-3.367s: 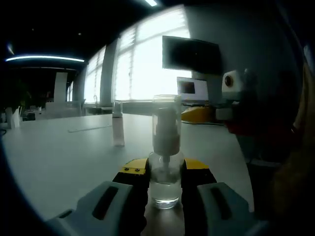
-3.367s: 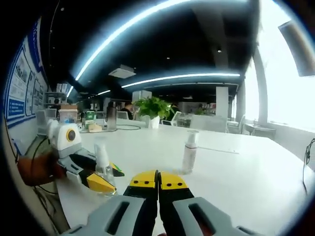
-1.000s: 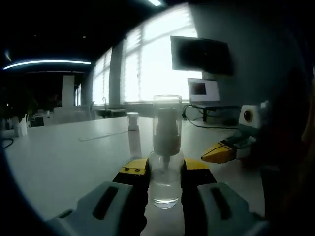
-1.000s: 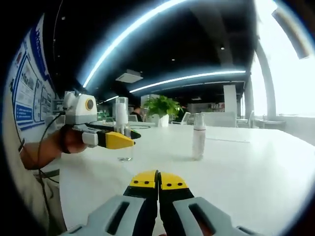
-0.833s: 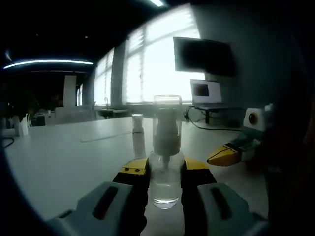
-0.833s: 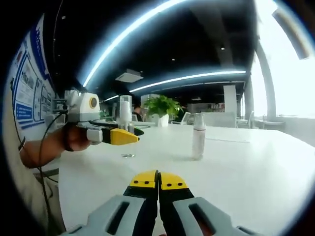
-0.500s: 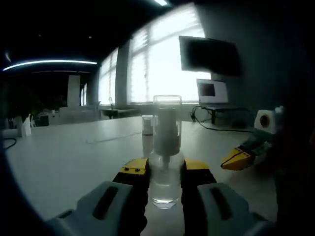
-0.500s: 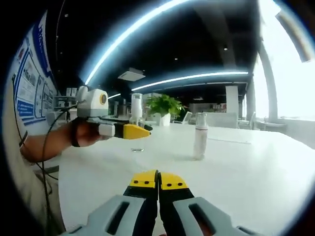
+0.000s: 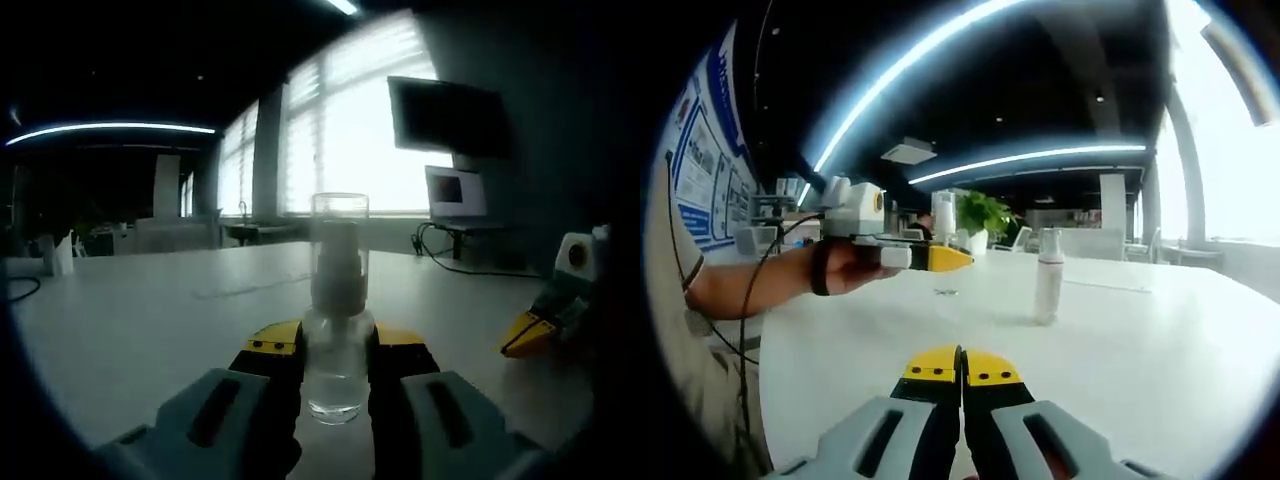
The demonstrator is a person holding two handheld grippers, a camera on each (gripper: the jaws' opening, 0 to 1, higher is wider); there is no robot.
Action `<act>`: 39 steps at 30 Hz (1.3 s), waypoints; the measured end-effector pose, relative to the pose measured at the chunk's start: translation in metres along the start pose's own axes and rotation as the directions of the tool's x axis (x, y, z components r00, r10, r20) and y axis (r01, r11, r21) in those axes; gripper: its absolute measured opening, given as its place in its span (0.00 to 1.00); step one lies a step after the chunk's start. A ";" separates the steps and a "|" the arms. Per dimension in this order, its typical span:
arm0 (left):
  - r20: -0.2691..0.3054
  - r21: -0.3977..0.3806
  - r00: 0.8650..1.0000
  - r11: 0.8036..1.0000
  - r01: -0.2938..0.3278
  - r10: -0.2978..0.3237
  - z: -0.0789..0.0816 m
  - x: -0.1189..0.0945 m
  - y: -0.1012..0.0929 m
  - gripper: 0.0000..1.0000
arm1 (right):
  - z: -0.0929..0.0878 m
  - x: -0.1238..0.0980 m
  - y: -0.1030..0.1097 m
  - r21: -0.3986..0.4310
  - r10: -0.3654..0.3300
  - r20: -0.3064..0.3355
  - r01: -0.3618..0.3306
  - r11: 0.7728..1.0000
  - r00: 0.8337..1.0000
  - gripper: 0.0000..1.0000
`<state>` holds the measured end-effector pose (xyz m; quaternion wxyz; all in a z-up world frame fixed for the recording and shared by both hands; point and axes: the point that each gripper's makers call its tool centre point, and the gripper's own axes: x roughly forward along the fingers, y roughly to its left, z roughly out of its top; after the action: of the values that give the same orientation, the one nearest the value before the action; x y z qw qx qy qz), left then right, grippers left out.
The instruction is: Clamp pump bottle remove cover press pump head put on cover
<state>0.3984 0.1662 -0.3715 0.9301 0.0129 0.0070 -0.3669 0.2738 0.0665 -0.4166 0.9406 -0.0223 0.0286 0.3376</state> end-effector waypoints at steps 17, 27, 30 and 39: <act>-0.035 -0.008 0.996 0.997 -0.081 0.080 -0.016 0.032 0.039 0.16 | -0.001 0.000 0.001 -0.001 0.008 -0.004 -0.008 1.000 1.000 0.00; -0.051 -0.033 0.990 0.991 -0.132 0.130 -0.030 0.039 0.061 0.16 | -0.002 0.001 0.000 0.006 0.003 -0.013 -0.003 1.000 1.000 0.00; -0.053 -0.028 0.989 0.990 -0.141 0.139 -0.032 0.039 0.063 0.16 | -0.002 0.001 -0.001 0.002 -0.003 -0.013 0.003 1.000 1.000 0.00; -0.068 -0.036 0.987 0.988 -0.149 0.146 -0.044 0.042 0.066 0.16 | -0.002 0.000 -0.001 -0.001 -0.007 -0.013 0.007 1.000 1.000 0.00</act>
<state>0.4742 0.1869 -0.4150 0.9541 0.0062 0.0438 -0.2962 0.2747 0.0659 -0.4187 0.9416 -0.0253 0.0346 0.3341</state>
